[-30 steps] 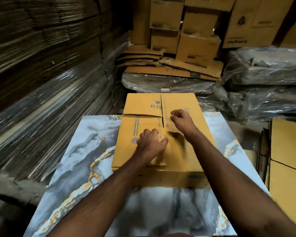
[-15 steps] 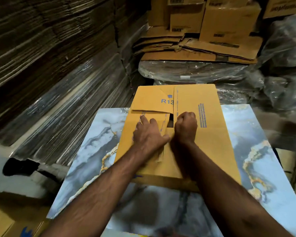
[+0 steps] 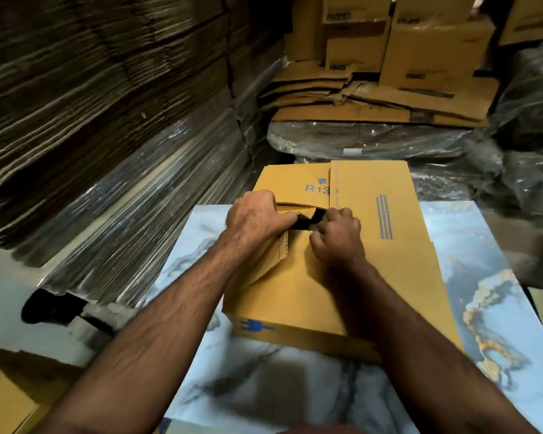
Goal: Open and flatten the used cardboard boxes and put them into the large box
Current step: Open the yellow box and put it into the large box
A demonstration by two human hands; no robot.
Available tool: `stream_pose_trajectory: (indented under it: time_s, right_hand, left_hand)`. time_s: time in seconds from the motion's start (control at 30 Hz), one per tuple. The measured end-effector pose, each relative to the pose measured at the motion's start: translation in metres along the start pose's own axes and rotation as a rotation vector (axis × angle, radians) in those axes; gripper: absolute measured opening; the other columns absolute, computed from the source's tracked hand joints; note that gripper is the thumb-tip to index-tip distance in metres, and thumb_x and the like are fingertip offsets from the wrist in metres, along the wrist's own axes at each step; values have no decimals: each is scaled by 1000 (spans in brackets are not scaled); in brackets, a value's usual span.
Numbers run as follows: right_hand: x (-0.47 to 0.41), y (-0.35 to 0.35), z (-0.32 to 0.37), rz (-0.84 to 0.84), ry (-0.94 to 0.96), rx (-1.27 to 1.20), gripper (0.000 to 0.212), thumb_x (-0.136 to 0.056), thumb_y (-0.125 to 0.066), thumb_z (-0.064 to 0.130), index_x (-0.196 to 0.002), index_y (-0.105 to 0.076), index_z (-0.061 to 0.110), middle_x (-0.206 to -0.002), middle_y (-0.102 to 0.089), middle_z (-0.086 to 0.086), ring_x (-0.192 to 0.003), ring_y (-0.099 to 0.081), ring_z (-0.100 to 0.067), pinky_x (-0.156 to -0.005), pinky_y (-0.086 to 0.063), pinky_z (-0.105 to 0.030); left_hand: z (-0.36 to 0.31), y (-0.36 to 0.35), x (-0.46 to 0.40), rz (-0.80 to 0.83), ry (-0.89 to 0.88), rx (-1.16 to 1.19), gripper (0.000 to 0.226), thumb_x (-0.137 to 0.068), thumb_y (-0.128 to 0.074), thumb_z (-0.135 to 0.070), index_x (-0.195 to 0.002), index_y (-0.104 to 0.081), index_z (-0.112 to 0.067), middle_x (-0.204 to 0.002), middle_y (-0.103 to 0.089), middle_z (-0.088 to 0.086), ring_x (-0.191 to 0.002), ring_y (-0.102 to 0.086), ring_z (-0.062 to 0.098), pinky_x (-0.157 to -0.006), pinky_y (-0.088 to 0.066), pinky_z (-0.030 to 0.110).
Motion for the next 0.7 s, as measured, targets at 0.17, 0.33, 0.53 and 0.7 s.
stream_pose_trajectory:
  time_s: [0.17,0.33,0.53,0.7]
  right_hand:
    - [8,39,21,-260,57,-83,39,-81,-40,32,-75,-69,8,-89,-58,-6,-91,-46,-29,-78,-40,-41]
    - [27,70,50,-450,149,-81,28,-80,-47,27,-67,-62,8,-81,-55,-5,-84,-45,-27,-73,-41,-41]
    - [53,91,81,-567,170,-23,27,-78,-53,29,-65,-61,8,-78,-56,-1,-83,-48,-26,-71,-42,-40]
    - [78,106,105,-613,198,46,35,-85,-57,35,-60,-56,10,-73,-57,-2,-75,-48,-26,-66,-41,-39]
  left_hand:
    - [5,7,-7,9,-57,60,51,-73,-60,-65,-96,-67,-19,-98,-67,6,-90,-60,28,-64,-40,29]
    - [11,9,-14,-10,-68,92,49,-79,-62,-56,-106,-68,-15,-109,-67,10,-100,-61,31,-72,-42,30]
    - [13,15,-19,47,-98,69,47,-81,-63,-52,-111,-68,-16,-113,-66,10,-101,-61,29,-71,-40,30]
    - [13,21,-12,98,-123,35,44,-85,-65,-47,-113,-61,-14,-102,-56,8,-91,-54,25,-73,-43,31]
Point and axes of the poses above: each hand's wrist, its own x-axis away from the middle knuckle, its own y-axis out of the back of the hand, z = x × y, the point moved 2 cm from there along -x, towards the middle knuckle
